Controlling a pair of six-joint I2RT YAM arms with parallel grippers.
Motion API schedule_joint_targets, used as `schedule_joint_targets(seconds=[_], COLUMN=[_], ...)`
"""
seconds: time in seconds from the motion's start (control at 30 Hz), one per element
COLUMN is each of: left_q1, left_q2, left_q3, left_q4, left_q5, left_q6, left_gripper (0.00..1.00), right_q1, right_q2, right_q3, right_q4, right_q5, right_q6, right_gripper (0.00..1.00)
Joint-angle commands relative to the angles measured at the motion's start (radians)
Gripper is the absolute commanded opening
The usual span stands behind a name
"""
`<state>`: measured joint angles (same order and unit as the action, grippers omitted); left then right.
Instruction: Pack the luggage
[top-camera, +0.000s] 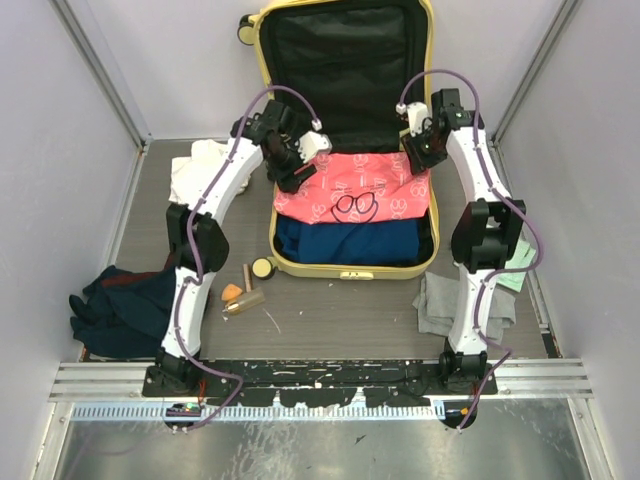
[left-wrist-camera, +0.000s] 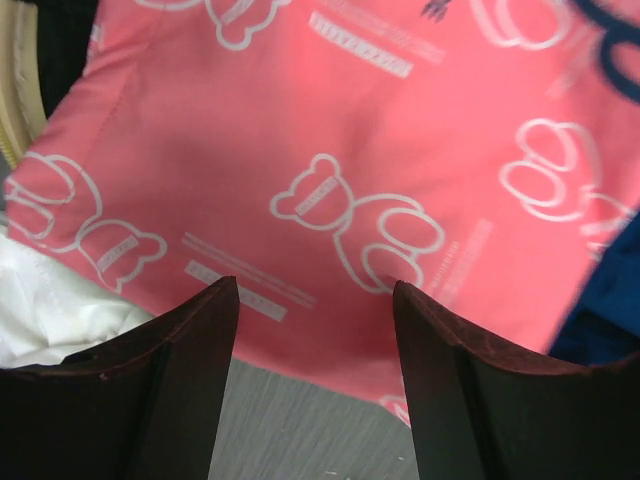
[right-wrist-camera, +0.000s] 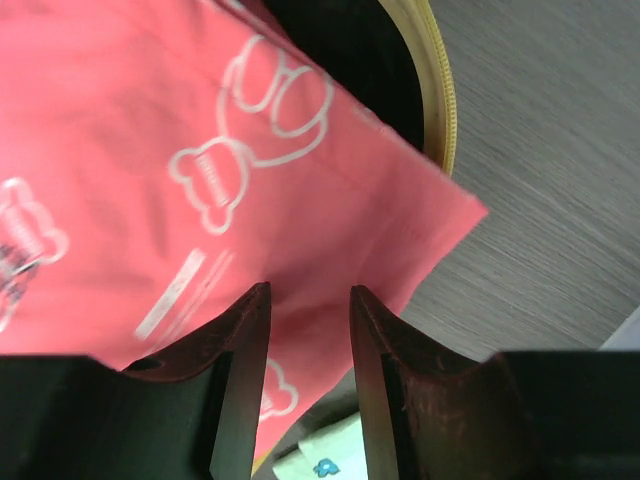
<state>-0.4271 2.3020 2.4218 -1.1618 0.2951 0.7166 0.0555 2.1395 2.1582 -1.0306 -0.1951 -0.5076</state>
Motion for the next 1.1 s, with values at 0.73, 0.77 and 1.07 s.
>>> schedule_joint_targets(seconds=[0.73,0.77,1.07], left_q1=[0.065,0.065,0.071], left_q2=[0.126,0.086,-0.223], left_q3=[0.012,-0.013,-0.219], left_q4=[0.179,0.191,0.219], left_q5=[0.025,0.047,0.200], left_q6=[-0.098,-0.116,-0.304], left_gripper=[0.91,0.92,0.99], right_q1=[0.004,0.004,0.004], right_q2=[0.170,0.146,-0.103], right_q3=[0.035,0.051,0.015], right_q4=[0.155,0.130,0.032], right_q5=[-0.065,-0.097,-0.297], right_q6=[0.081,0.077,0.075], right_gripper=[0.62,0.66,0.90])
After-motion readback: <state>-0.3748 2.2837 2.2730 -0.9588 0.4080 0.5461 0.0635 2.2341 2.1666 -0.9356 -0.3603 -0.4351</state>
